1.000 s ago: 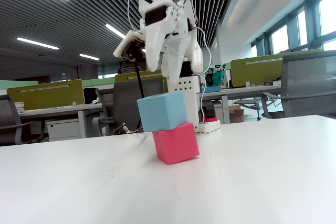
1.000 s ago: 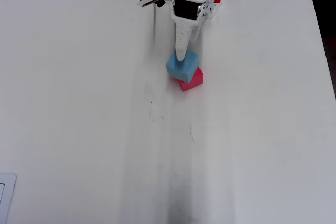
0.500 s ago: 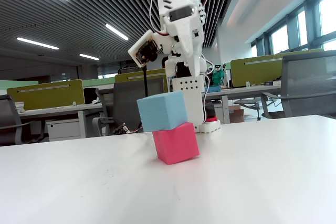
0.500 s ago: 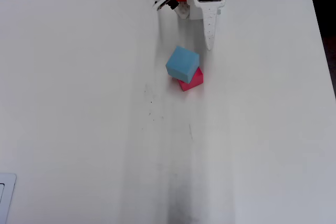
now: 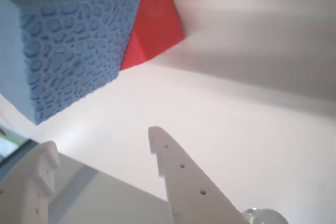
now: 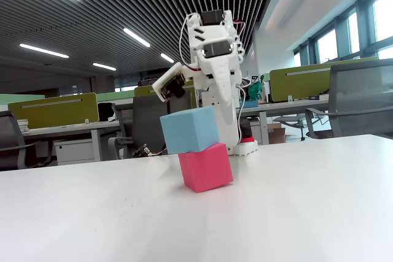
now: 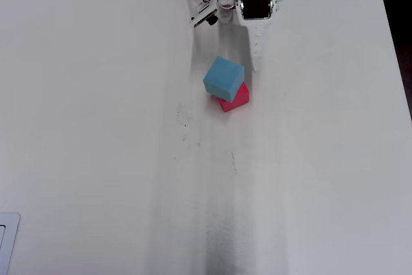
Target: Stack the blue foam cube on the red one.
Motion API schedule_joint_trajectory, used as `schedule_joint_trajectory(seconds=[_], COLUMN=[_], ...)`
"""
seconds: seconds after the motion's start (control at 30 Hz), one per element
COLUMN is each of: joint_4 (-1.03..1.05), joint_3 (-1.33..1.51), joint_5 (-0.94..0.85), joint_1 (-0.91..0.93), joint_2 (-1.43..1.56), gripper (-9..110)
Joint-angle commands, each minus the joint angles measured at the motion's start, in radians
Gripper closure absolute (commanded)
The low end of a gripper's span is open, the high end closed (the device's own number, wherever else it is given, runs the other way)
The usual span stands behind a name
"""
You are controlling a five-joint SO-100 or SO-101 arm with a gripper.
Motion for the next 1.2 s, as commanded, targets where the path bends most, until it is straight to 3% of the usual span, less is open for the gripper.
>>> schedule_joint_trajectory(seconds=[0.0,1.17], joint_4=[-0.017,-0.014], joint_3=[0.023,0.081], joint_5=[-0.014,-0.017], joint_1=[-0.008,-0.006], joint_2=[0.009,0.101], gripper=[80,78])
